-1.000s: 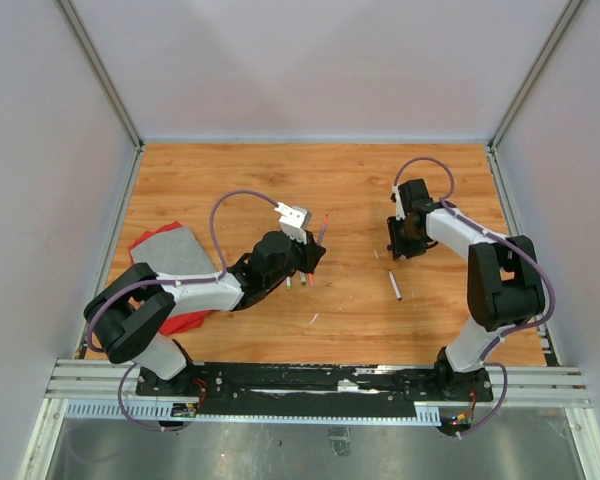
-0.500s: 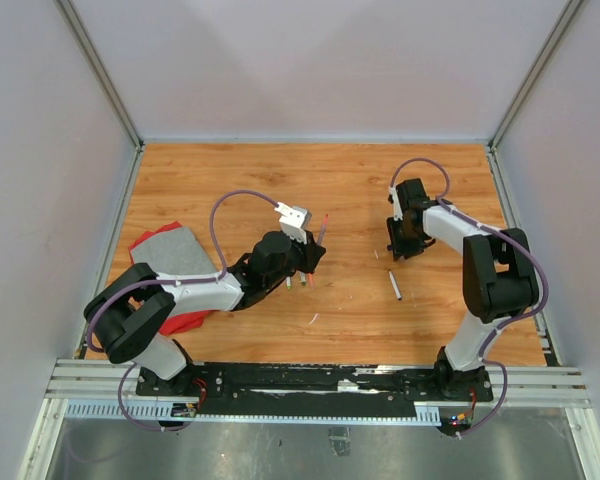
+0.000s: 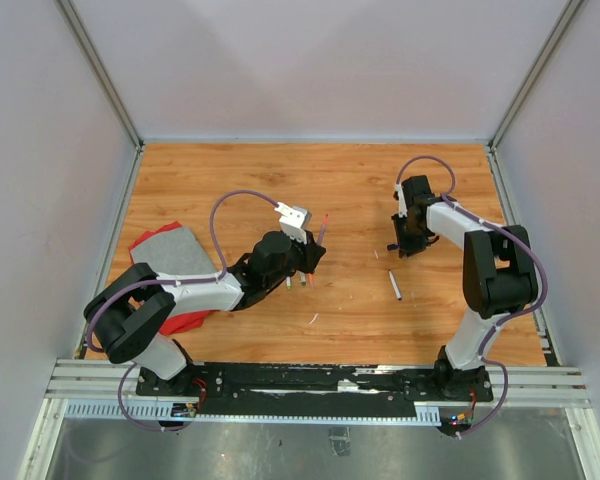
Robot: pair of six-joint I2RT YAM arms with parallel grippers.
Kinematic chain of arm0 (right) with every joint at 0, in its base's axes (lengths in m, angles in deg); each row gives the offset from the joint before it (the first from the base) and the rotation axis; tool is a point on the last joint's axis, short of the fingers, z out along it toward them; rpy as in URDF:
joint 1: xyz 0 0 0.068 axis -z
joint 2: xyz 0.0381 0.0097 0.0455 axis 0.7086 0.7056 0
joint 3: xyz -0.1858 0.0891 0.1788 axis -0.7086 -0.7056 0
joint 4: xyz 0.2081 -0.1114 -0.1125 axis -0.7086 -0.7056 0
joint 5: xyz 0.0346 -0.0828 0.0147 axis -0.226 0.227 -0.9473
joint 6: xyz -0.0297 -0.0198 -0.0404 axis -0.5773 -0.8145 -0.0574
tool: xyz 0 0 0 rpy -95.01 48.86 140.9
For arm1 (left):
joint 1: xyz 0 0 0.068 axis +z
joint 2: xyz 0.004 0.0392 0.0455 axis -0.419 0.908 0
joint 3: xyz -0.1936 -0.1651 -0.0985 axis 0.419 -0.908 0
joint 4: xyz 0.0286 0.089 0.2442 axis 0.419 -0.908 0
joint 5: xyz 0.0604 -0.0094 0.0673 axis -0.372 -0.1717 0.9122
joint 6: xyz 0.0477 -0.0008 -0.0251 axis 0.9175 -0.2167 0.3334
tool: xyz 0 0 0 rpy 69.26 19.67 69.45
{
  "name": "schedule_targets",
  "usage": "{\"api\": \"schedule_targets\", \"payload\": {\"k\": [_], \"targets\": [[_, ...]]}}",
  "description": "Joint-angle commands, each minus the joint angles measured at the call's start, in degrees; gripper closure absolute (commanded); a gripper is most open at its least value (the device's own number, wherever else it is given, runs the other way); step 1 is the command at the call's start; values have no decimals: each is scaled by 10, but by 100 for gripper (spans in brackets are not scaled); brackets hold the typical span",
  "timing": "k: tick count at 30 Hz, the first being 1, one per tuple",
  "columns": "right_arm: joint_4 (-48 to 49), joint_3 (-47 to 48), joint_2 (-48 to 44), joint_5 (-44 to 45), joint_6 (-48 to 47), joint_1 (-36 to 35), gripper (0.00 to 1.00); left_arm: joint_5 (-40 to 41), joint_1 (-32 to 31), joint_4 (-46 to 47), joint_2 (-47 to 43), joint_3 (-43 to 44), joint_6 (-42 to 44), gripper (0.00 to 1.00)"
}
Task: Insert the pens into the pen caps
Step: Pick up the pen cap from the center of the board, then place the pen cap at the center of the board.
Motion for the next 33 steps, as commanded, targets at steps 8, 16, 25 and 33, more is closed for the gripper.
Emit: {"api": "schedule_targets", "payload": {"k": [8,16,25,33], "targets": [[0,-13,-49,14,12,8,90,12,-3,11,0,12,7,99],[80,-101,-208,-86,17,-28,93,65,7,4,-18,-2,-22,100],[70,-109,-251,-60,-104,-241,91,95,43,-5,-48,-27,-67,100],[12,-91,-188,-87,-171,-345,92,103,81,-30,-54,-38,-125,100]]}}
